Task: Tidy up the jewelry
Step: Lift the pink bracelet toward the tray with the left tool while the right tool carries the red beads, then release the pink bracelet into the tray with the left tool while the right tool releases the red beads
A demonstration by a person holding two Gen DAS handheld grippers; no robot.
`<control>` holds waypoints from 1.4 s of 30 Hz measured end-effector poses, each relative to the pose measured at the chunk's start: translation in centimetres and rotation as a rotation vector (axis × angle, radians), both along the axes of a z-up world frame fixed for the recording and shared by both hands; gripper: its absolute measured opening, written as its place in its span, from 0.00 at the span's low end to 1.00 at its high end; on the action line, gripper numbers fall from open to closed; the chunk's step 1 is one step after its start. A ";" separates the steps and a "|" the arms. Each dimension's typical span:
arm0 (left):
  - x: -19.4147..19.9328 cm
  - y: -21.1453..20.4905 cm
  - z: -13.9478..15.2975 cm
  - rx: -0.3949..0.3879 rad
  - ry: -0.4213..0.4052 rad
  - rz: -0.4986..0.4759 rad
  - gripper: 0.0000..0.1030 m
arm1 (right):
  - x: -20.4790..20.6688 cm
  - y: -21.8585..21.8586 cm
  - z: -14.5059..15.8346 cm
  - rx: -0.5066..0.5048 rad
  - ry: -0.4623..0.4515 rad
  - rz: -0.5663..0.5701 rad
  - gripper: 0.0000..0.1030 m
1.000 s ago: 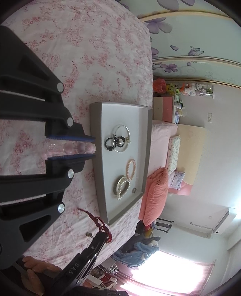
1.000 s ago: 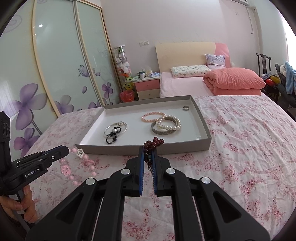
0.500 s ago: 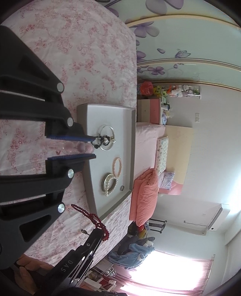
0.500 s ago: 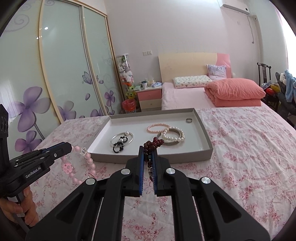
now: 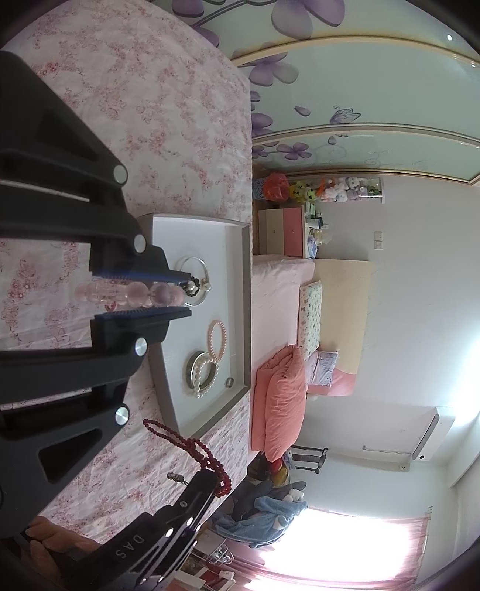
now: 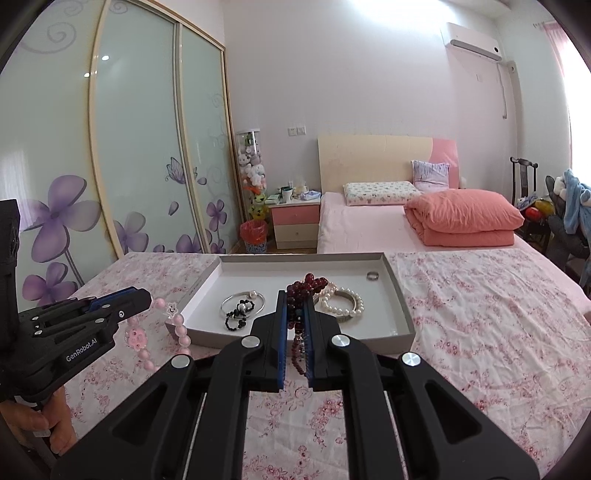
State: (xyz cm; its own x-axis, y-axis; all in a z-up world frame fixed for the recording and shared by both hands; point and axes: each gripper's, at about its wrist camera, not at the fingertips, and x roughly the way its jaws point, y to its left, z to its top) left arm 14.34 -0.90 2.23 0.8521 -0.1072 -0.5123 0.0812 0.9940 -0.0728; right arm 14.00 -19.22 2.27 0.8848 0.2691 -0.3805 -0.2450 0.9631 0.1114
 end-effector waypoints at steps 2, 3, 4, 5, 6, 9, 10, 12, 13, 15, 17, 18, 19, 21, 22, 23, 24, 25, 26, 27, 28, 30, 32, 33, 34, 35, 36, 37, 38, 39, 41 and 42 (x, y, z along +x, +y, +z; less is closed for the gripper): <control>0.1 -0.1 0.1 0.002 -0.001 -0.001 0.13 | 0.0 0.0 0.0 0.000 -0.001 0.000 0.08; 0.0 -0.2 0.1 0.003 -0.002 -0.001 0.13 | 0.0 0.0 0.0 -0.001 -0.002 0.000 0.08; 0.1 -0.2 0.1 0.004 -0.003 -0.001 0.13 | 0.0 0.0 0.0 -0.001 -0.003 -0.001 0.08; 0.1 -0.3 0.1 0.005 -0.003 0.000 0.13 | 0.0 0.0 0.1 -0.002 -0.005 -0.001 0.08; 0.1 -0.3 0.1 0.006 -0.004 0.000 0.13 | 0.1 0.0 0.1 -0.002 -0.007 -0.003 0.08; 0.3 -0.4 0.1 0.014 -0.008 0.002 0.13 | 0.2 0.0 0.4 -0.005 -0.017 -0.007 0.08; 0.4 -0.5 0.1 0.019 -0.011 0.004 0.13 | 0.2 0.0 0.4 -0.005 -0.020 -0.008 0.08; 0.7 -0.6 0.2 0.023 -0.013 0.005 0.13 | 0.6 0.0 0.7 -0.007 -0.031 -0.015 0.08; 0.9 -0.6 0.3 0.026 -0.016 0.006 0.13 | 0.7 0.0 0.8 -0.008 -0.036 -0.017 0.08; 1.3 -0.8 0.6 0.032 -0.024 0.007 0.13 | 1.3 -0.2 1.3 -0.010 -0.052 -0.026 0.08; 1.8 -0.8 1.0 0.035 -0.036 0.004 0.13 | 2.1 -0.3 1.8 -0.008 -0.066 -0.032 0.08; 2.1 -0.8 1.2 0.034 -0.040 0.004 0.13 | 2.3 -0.2 1.9 -0.007 -0.071 -0.033 0.08; 2.6 -0.7 1.4 0.030 -0.043 0.006 0.13 | 2.9 -0.3 2.1 -0.005 -0.077 -0.036 0.08; 3.7 -0.5 1.9 0.016 -0.045 0.009 0.13 | 3.9 -0.3 2.3 0.001 -0.074 -0.038 0.08; 4.2 -0.4 2.1 0.012 -0.046 0.010 0.13 | 4.3 -0.4 2.3 0.004 -0.070 -0.038 0.08; 4.8 -0.3 2.3 0.005 -0.045 0.008 0.13 | 5.1 -0.4 2.2 0.007 -0.061 -0.039 0.08; 5.5 -0.3 2.4 -0.004 -0.044 0.004 0.13 | 5.9 -0.4 2.0 0.012 -0.051 -0.039 0.08; 6.0 -0.2 2.5 -0.006 -0.044 0.003 0.13 | 6.4 -0.4 1.9 0.017 -0.042 -0.039 0.08; 6.6 -0.2 2.5 -0.008 -0.042 0.000 0.13 | 7.2 -0.4 1.7 0.025 -0.029 -0.034 0.08; 7.2 -0.2 2.5 -0.013 -0.037 -0.005 0.13 | 8.0 -0.3 1.4 0.032 -0.013 -0.030 0.08; 8.0 -0.3 2.4 -0.021 -0.027 -0.010 0.13 | 8.8 -0.1 1.2 0.036 0.003 -0.026 0.08; 9.2 -0.4 2.0 -0.030 -0.010 -0.013 0.13 | 10.0 0.1 0.6 0.046 0.030 -0.020 0.08; 10.5 -0.6 1.4 -0.039 0.012 -0.019 0.13 | 11.2 0.3 -0.1 0.055 0.060 -0.015 0.08; 10.9 -0.7 1.2 -0.040 0.018 -0.018 0.13 | 11.6 0.4 -0.4 0.057 0.071 -0.015 0.08; 11.4 -0.8 0.9 -0.042 0.026 -0.019 0.13 | 12.2 0.5 -0.7 0.061 0.084 -0.015 0.08; 11.9 -0.9 0.6 -0.043 0.032 -0.020 0.13 | 12.5 0.5 -0.9 0.064 0.092 -0.015 0.08; 12.2 -1.0 0.4 -0.043 0.035 -0.020 0.13 | 12.9 0.5 -1.1 0.068 0.101 -0.012 0.08; 12.7 -1.1 0.2 -0.042 0.041 -0.022 0.13 | 13.0 0.5 -1.3 0.068 0.107 -0.011 0.08; 13.0 -1.3 -0.1 -0.041 0.045 -0.026 0.13 | 13.3 0.5 -1.5 0.066 0.118 -0.007 0.09; 13.2 -1.4 -0.3 -0.039 0.049 -0.028 0.14 | 13.4 0.4 -1.5 0.068 0.126 -0.006 0.09; 13.6 -1.4 -0.6 -0.043 0.051 -0.026 0.14 | 13.2 0.2 -1.7 0.069 0.130 -0.008 0.16; 13.6 -1.4 -0.7 -0.045 0.046 -0.024 0.14 | 13.0 0.0 -1.7 0.069 0.127 -0.013 0.28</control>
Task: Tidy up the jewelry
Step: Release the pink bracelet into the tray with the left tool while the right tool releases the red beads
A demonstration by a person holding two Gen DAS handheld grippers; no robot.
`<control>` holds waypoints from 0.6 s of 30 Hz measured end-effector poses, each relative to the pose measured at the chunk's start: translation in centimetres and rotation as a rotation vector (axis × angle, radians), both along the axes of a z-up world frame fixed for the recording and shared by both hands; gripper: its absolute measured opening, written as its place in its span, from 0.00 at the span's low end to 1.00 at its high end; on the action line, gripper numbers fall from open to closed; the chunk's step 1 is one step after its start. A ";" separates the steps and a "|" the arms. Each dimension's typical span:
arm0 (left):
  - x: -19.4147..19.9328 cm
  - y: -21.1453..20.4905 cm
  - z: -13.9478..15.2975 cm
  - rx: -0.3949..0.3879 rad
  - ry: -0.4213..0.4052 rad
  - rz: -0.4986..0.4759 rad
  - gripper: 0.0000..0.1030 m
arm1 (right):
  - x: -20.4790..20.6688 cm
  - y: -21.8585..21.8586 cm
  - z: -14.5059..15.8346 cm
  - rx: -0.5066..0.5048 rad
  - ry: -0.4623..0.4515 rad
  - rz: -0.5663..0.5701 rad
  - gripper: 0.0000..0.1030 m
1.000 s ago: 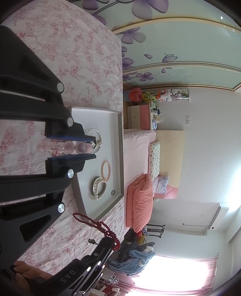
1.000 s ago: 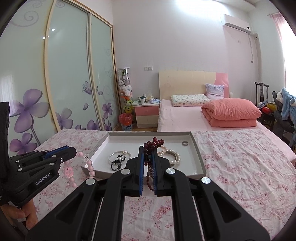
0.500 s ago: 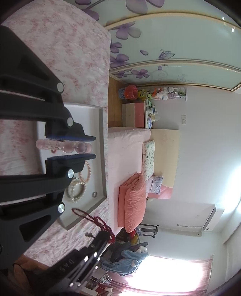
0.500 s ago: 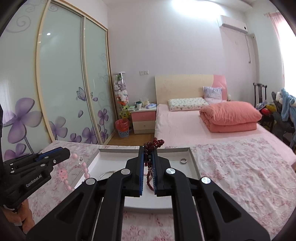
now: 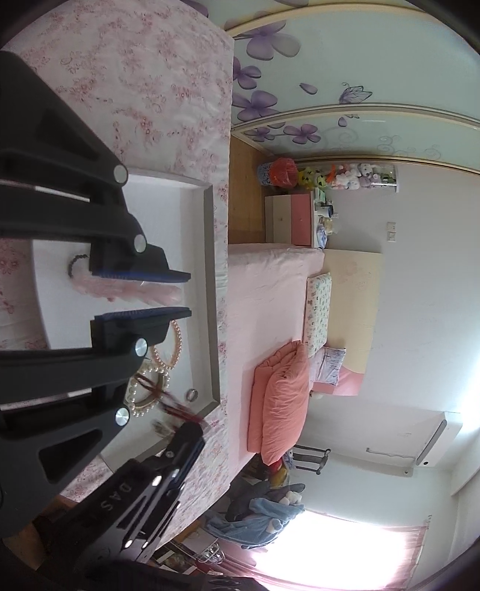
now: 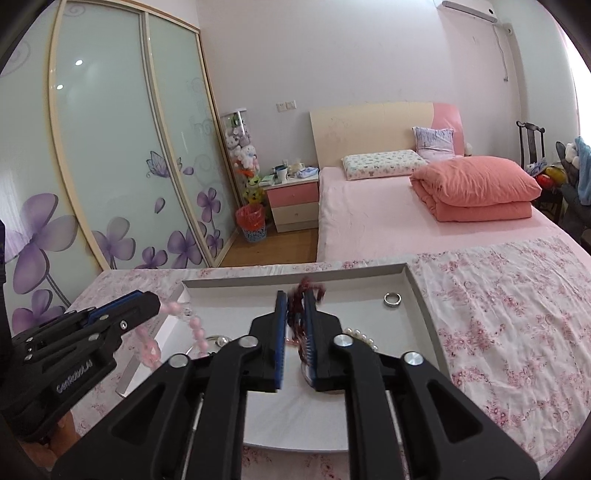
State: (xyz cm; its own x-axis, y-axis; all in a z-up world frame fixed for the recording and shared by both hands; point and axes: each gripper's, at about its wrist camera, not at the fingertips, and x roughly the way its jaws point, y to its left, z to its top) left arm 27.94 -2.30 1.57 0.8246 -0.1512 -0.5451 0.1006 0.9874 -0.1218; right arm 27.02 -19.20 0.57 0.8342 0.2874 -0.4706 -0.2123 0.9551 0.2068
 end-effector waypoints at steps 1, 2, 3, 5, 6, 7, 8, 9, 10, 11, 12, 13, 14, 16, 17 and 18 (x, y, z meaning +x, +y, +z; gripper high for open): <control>-0.1 0.2 0.0 -0.001 -0.007 0.008 0.15 | -0.1 -0.1 0.0 0.000 -0.003 -0.006 0.39; -0.2 0.3 0.1 -0.002 -0.011 0.011 0.15 | -0.3 -0.4 0.0 0.003 -0.008 -0.013 0.40; -0.2 0.5 0.1 -0.003 -0.012 0.015 0.16 | -0.4 -0.6 0.0 0.004 -0.007 -0.017 0.40; -0.5 1.1 0.3 -0.006 -0.017 0.038 0.17 | -0.8 -0.8 0.1 0.009 -0.008 -0.024 0.40; -0.7 1.5 0.4 -0.010 -0.017 0.048 0.18 | -1.1 -1.0 0.2 0.011 -0.011 -0.028 0.40; -1.0 1.8 0.5 -0.013 -0.018 0.057 0.18 | -1.3 -1.1 0.3 0.012 -0.013 -0.029 0.40; -1.3 2.1 0.6 -0.013 -0.021 0.065 0.19 | -1.7 -1.3 0.5 0.013 -0.018 -0.031 0.40; -1.6 2.4 0.7 -0.011 -0.024 0.073 0.22 | -2.2 -1.4 0.7 0.013 -0.023 -0.031 0.40; -2.2 2.7 0.9 -0.005 -0.031 0.085 0.23 | -2.8 -1.5 0.9 0.012 -0.028 -0.032 0.40; -2.7 2.9 1.0 -0.001 -0.036 0.092 0.26 | -3.1 -1.5 1.0 0.011 -0.033 -0.032 0.40; -3.5 3.1 1.2 0.004 -0.043 0.098 0.28 | -3.6 -1.6 1.3 0.010 -0.040 -0.032 0.40; -4.1 3.3 1.4 0.007 -0.048 0.101 0.29 | -4.5 -1.6 1.5 0.009 -0.049 -0.031 0.40; -4.9 3.4 1.5 0.014 -0.056 0.104 0.30 | -4.8 -1.5 1.7 0.007 -0.054 -0.031 0.40; -6.7 3.7 1.8 0.027 -0.073 0.111 0.35 | -6.1 -1.5 2.1 0.004 -0.063 -0.030 0.40; -7.5 3.9 1.9 0.031 -0.079 0.112 0.37 | -7.0 -1.5 2.2 0.002 -0.066 -0.029 0.40; -8.1 3.9 1.9 0.033 -0.083 0.112 0.39 | -7.8 -1.4 2.3 0.002 -0.070 -0.027 0.42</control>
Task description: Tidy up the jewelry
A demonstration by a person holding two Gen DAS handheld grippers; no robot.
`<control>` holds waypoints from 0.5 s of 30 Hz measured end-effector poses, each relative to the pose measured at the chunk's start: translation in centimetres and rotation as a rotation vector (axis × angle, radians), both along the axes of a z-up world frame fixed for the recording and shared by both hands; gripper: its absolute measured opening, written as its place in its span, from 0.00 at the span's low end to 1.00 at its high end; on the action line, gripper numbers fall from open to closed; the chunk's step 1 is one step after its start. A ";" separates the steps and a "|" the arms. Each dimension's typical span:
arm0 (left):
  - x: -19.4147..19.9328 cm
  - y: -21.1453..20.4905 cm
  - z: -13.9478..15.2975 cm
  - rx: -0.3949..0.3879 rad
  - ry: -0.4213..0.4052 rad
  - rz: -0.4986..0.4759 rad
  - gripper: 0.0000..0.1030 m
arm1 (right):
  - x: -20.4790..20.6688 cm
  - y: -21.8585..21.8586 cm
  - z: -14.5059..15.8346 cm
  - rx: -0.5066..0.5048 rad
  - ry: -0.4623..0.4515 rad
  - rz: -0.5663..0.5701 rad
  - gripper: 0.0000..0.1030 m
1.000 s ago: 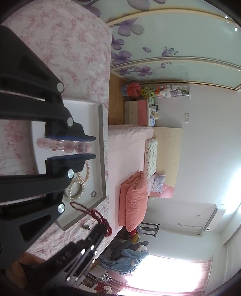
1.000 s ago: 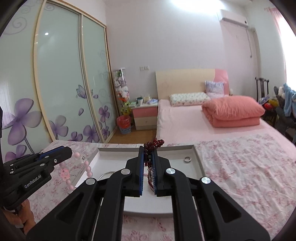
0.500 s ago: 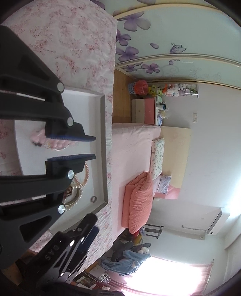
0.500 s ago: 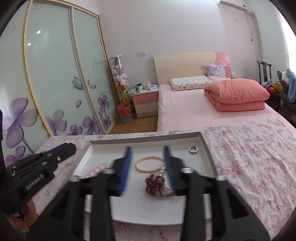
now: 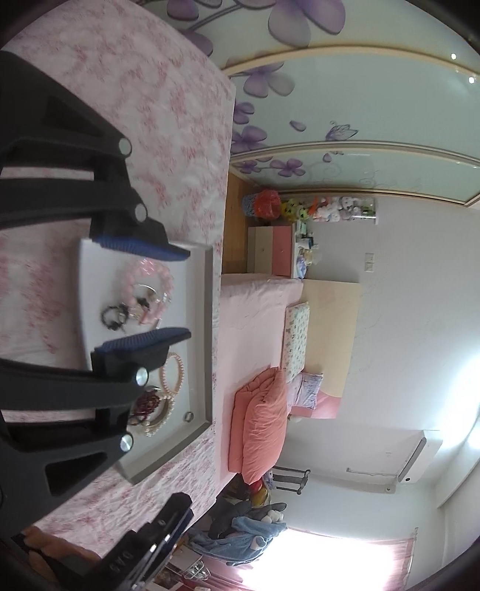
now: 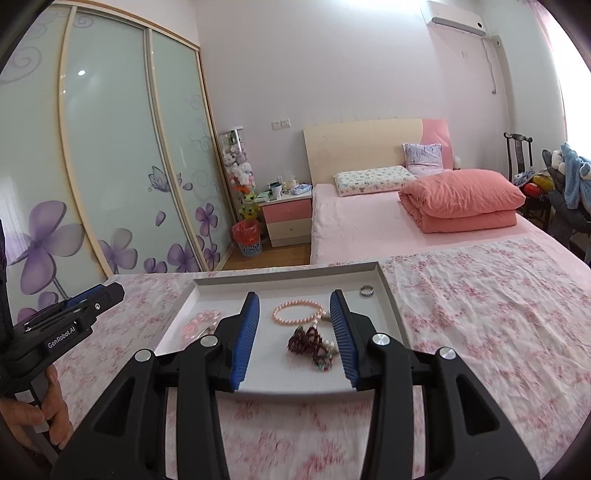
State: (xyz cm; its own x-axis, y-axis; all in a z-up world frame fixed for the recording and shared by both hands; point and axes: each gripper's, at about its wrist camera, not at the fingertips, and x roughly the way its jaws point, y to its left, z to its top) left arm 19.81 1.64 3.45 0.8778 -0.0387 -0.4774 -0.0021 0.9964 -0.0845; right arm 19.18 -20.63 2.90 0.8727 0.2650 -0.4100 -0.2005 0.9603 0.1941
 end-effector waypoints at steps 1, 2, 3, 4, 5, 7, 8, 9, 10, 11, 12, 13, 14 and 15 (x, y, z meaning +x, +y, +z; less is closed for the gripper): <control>-1.0 0.1 0.0 0.002 -0.004 -0.003 0.40 | -0.6 0.1 0.1 -0.001 -0.002 0.000 0.46; -1.8 0.2 0.1 0.002 -0.009 -0.004 0.44 | -1.5 0.1 0.1 -0.004 -0.007 0.000 0.48; -2.6 0.3 0.2 0.001 -0.013 -0.005 0.49 | -2.3 0.2 0.1 -0.012 -0.011 0.001 0.52; -3.6 0.5 0.2 -0.004 -0.019 -0.005 0.51 | -2.9 0.1 0.1 -0.018 -0.013 0.002 0.57; -4.5 0.6 0.2 -0.009 -0.026 -0.006 0.56 | -3.6 0.2 0.0 -0.025 -0.015 0.002 0.59; -6.2 0.8 0.2 -0.010 -0.042 -0.004 0.63 | -4.6 0.3 -0.1 -0.037 -0.019 0.007 0.67; -7.0 0.9 0.2 -0.009 -0.050 -0.002 0.68 | -5.3 0.4 -0.2 -0.044 -0.022 0.008 0.69; -7.8 1.0 0.1 -0.007 -0.057 0.000 0.73 | -5.8 0.4 -0.3 -0.050 -0.024 0.008 0.76; -8.3 1.0 0.1 -0.006 -0.061 0.000 0.76 | -6.1 0.5 -0.4 -0.053 -0.025 0.008 0.82; -9.0 1.0 0.0 -0.005 -0.066 -0.001 0.82 | -6.6 0.6 -0.5 -0.055 -0.029 0.007 0.83; -9.3 0.9 0.0 -0.004 -0.068 -0.003 0.86 | -6.8 0.6 -0.5 -0.056 -0.032 0.007 0.86; -9.9 0.9 0.0 0.000 -0.074 -0.001 0.88 | -7.1 0.5 -0.6 -0.058 -0.036 0.005 0.91; -10.2 0.8 -0.1 0.000 -0.077 0.000 0.91 | -7.4 0.5 -0.6 -0.062 -0.041 0.001 0.93; -10.7 0.8 -0.1 0.000 -0.081 -0.001 0.94 | -7.7 0.5 -0.6 -0.065 -0.047 -0.002 0.96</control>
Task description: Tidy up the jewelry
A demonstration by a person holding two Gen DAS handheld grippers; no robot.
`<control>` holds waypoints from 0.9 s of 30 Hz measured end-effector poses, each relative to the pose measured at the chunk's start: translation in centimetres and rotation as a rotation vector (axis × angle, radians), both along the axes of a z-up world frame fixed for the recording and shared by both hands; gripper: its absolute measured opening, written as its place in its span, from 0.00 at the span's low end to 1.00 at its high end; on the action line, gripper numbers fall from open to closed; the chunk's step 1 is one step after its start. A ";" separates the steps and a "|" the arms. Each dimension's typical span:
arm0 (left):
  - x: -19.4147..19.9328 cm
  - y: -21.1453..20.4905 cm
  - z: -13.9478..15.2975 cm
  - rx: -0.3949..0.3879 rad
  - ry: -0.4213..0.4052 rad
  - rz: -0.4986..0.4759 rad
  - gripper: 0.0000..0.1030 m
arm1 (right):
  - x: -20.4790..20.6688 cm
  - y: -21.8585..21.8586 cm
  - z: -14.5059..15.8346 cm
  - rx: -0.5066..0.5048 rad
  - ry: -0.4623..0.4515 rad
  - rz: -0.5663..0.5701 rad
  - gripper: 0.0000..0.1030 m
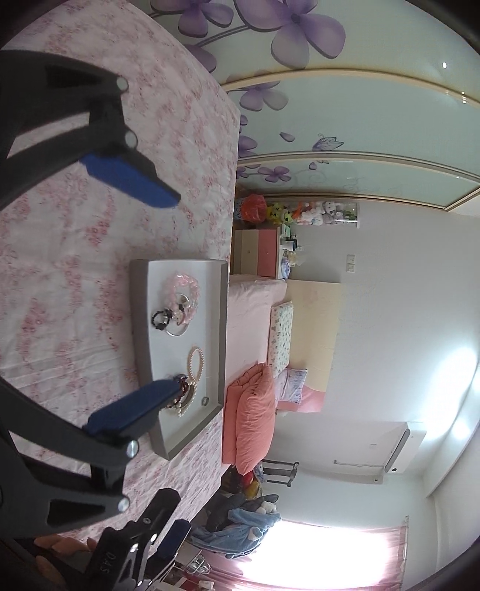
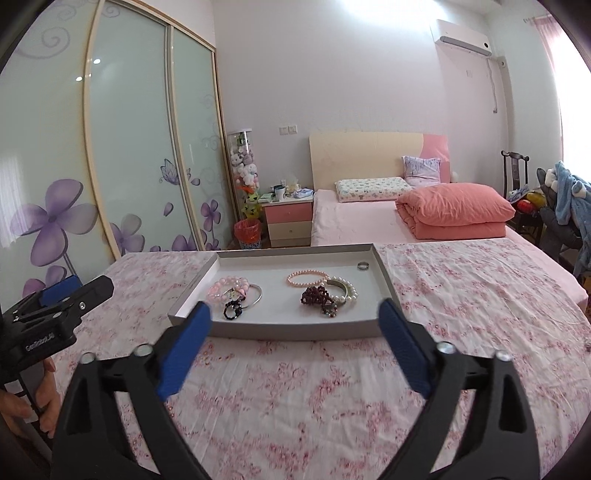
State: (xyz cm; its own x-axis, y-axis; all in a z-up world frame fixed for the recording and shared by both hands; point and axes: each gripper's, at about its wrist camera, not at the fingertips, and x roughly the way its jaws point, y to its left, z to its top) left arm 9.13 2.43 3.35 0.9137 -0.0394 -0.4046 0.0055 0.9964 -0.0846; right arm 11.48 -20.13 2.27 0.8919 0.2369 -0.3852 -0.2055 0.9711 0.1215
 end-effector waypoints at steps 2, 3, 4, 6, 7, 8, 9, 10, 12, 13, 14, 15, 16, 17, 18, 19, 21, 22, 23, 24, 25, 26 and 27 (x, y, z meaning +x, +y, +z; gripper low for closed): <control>-0.7 -0.1 0.0 0.008 -0.010 -0.004 0.96 | -0.4 0.0 -0.2 -0.005 -0.002 -0.001 0.98; -1.1 -0.3 0.0 0.022 -0.018 -0.004 0.96 | -0.5 -0.1 -0.2 -0.006 -0.002 -0.001 0.98; -1.3 -0.4 -0.1 0.031 -0.022 -0.002 0.96 | -0.7 -0.1 -0.3 -0.007 -0.001 -0.002 0.98; -1.9 -0.7 -0.2 0.045 -0.033 0.001 0.96 | -0.9 -0.2 -0.5 -0.005 0.001 -0.010 0.98; -2.2 -0.8 -0.4 0.051 -0.036 0.002 0.96 | -1.1 -0.2 -0.7 -0.004 0.001 -0.012 0.98; -2.4 -0.9 -0.5 0.056 -0.038 0.003 0.96 | -1.2 -0.3 -0.8 0.000 0.001 -0.016 0.98; -2.5 -1.0 -0.5 0.060 -0.039 0.004 0.96 | -1.3 -0.4 -1.0 0.003 0.002 -0.020 0.98; -2.7 -1.1 -0.6 0.066 -0.040 0.007 0.96 | -1.4 -0.5 -1.2 0.005 0.005 -0.022 0.98; -2.9 -1.2 -0.9 0.072 -0.041 0.015 0.96 | -1.7 -0.6 -1.6 0.011 0.009 -0.026 0.98; -3.0 -1.1 -0.9 0.073 -0.041 0.017 0.96 | -1.8 -0.6 -1.8 0.012 0.011 -0.027 0.98; -3.0 -1.0 -1.0 0.073 -0.040 0.020 0.96 | -1.8 -0.7 -1.9 0.013 0.014 -0.028 0.98; -3.1 -1.0 -1.1 0.073 -0.040 0.021 0.96 | -2.0 -0.7 -2.0 0.013 0.015 -0.028 0.98; -3.1 -1.0 -1.2 0.073 -0.039 0.022 0.96 | -2.0 -0.6 -2.1 0.013 0.015 -0.028 0.98; -3.1 -0.9 -1.3 0.072 -0.040 0.023 0.96 | -2.0 -0.6 -2.1 0.013 0.014 -0.029 0.98; -3.1 -0.9 -1.3 0.073 -0.041 0.025 0.96 | -2.1 -0.7 -2.1 0.014 0.011 -0.029 0.98; -3.1 -0.9 -1.4 0.072 -0.041 0.025 0.96 | -2.1 -0.8 -2.1 0.016 0.010 -0.030 0.98; -3.2 -0.9 -1.4 0.074 -0.041 0.025 0.96 | -2.2 -0.8 -2.0 0.019 0.006 -0.029 0.98; -3.2 -1.0 -1.4 0.074 -0.041 0.025 0.96 | -2.2 -0.8 -2.0 0.019 0.005 -0.029 0.98; -3.2 -1.0 -1.4 0.073 -0.041 0.024 0.96 | -2.2 -0.8 -2.0 0.018 0.002 -0.030 0.98; -3.2 -1.0 -1.4 0.073 -0.041 0.025 0.96 | -2.2 -0.8 -1.9 0.017 0.000 -0.030 0.98; -3.2 -1.0 -1.4 0.073 -0.042 0.025 0.96 | -2.3 -0.8 -1.9 0.017 0.000 -0.028 0.98; -3.2 -1.0 -1.5 0.073 -0.042 0.024 0.96 | -2.3 -0.7 -2.0 0.017 0.000 -0.027 0.98; -3.2 -1.0 -1.5 0.073 -0.042 0.024 0.96 | -2.3 -0.7 -1.9 0.017 -0.001 -0.027 0.98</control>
State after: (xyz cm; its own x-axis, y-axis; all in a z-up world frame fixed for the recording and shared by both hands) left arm 5.96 1.41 1.86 0.9302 0.0108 -0.3670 -0.0162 0.9998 -0.0115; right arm 9.14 -20.86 0.35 0.8984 0.2198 -0.3803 -0.1798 0.9740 0.1381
